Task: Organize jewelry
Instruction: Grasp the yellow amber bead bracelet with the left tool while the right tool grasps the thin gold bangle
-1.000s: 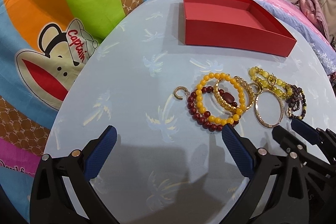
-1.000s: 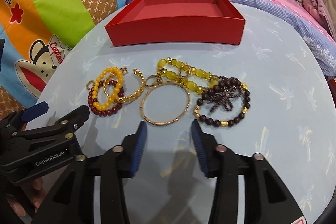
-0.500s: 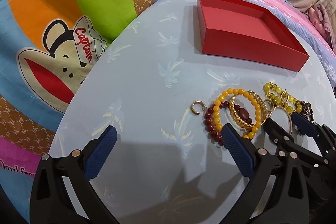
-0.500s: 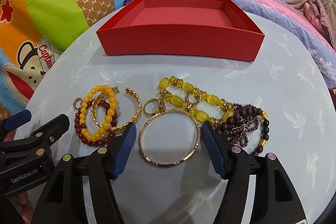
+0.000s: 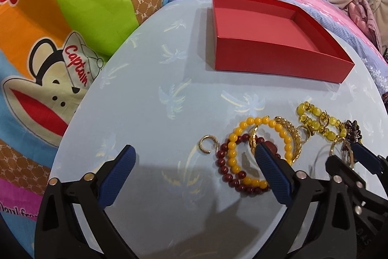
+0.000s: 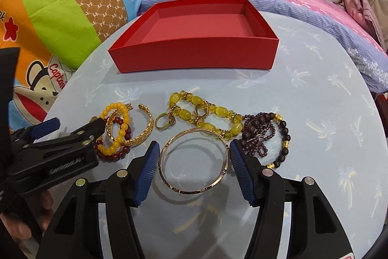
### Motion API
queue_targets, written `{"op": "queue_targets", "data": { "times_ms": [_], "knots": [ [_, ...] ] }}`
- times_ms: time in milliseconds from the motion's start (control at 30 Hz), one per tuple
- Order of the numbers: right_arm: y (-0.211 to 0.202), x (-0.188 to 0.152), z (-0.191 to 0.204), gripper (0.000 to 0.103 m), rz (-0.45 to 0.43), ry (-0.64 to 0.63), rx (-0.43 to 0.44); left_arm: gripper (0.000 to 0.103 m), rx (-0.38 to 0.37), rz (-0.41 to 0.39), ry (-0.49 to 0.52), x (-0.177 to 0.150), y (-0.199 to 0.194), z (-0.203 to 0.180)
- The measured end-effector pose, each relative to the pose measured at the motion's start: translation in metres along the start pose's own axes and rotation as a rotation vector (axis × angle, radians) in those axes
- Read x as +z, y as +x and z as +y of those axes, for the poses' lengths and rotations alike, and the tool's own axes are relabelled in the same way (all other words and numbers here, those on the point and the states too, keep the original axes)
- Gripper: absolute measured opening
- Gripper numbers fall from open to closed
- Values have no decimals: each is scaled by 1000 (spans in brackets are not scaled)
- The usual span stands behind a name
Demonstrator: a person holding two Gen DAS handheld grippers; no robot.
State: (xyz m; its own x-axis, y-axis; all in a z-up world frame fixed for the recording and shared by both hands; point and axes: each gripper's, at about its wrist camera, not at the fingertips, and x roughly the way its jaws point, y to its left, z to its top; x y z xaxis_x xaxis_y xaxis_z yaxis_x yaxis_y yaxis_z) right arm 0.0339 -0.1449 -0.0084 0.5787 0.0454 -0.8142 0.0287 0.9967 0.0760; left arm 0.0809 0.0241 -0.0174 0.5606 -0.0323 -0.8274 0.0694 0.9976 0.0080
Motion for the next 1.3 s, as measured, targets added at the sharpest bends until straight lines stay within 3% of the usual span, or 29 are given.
{"op": "queue_targets", "data": {
  "times_ms": [100, 367, 467, 533, 633, 900, 1300],
  "knots": [
    [-1, 0, -1, 58, 0, 2, -3, 83, -21, -4, 11, 3, 5, -1],
    [2, 2, -3, 58, 11, 13, 6, 63, -161, 8, 38, 10, 15, -11],
    [2, 2, -3, 58, 11, 14, 4, 47, -208, 7, 61, 11, 14, -16],
    [3, 3, -4, 58, 14, 16, 2, 27, -242, 10, 70, 11, 12, -18],
    [3, 2, -5, 58, 16, 21, 3, 14, -264, 16, 78, 11, 10, -22],
    [-10, 3, -9, 58, -7, 26, 16, 7, -303, -2, 76, 11, -9, -25],
    [-38, 20, -16, 58, -71, 41, 51, 7, -388, -85, 116, 38, -58, -43]
  ]
}}
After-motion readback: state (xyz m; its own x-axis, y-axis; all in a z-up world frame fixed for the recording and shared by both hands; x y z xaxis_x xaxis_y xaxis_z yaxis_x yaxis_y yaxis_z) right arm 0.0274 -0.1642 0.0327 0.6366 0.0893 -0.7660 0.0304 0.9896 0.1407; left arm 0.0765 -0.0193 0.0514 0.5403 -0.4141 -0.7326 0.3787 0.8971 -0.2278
